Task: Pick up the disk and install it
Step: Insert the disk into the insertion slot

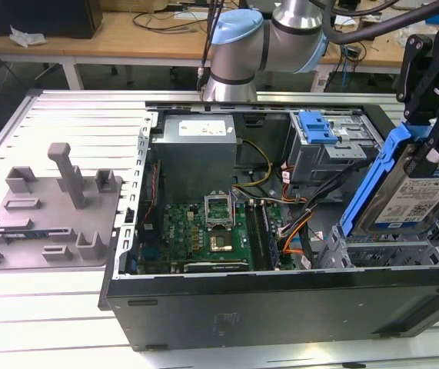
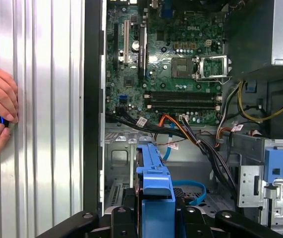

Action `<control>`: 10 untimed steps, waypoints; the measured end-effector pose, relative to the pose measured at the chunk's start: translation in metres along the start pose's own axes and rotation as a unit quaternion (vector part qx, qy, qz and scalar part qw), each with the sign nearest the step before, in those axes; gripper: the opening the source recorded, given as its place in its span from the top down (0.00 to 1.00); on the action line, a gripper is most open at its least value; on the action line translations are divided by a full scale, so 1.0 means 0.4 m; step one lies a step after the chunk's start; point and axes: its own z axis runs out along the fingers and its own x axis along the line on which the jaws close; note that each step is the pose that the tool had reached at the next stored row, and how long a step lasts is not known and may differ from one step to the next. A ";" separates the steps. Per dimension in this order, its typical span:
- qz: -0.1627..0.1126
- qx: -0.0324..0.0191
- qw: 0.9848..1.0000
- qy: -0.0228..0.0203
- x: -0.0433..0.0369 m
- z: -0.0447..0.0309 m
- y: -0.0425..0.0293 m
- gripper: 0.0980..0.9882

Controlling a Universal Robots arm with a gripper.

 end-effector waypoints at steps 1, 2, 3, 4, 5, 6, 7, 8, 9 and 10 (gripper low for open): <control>0.000 0.000 1.000 0.000 0.001 0.002 0.000 0.70; 0.000 0.000 1.000 0.000 0.001 0.003 0.000 0.70; 0.000 0.000 1.000 0.000 0.001 0.005 0.000 0.70; 0.000 0.000 1.000 0.000 0.002 0.006 0.000 0.70; 0.000 0.000 1.000 0.000 0.002 0.008 0.000 0.70; 0.000 0.000 1.000 0.000 0.002 0.009 0.000 0.70; 0.000 0.000 1.000 0.000 0.002 0.010 0.000 0.70; 0.000 0.000 1.000 0.000 0.002 0.012 0.000 0.70; 0.000 0.000 1.000 0.000 0.002 0.014 0.000 0.70; 0.000 0.000 1.000 0.000 0.002 0.016 0.000 0.70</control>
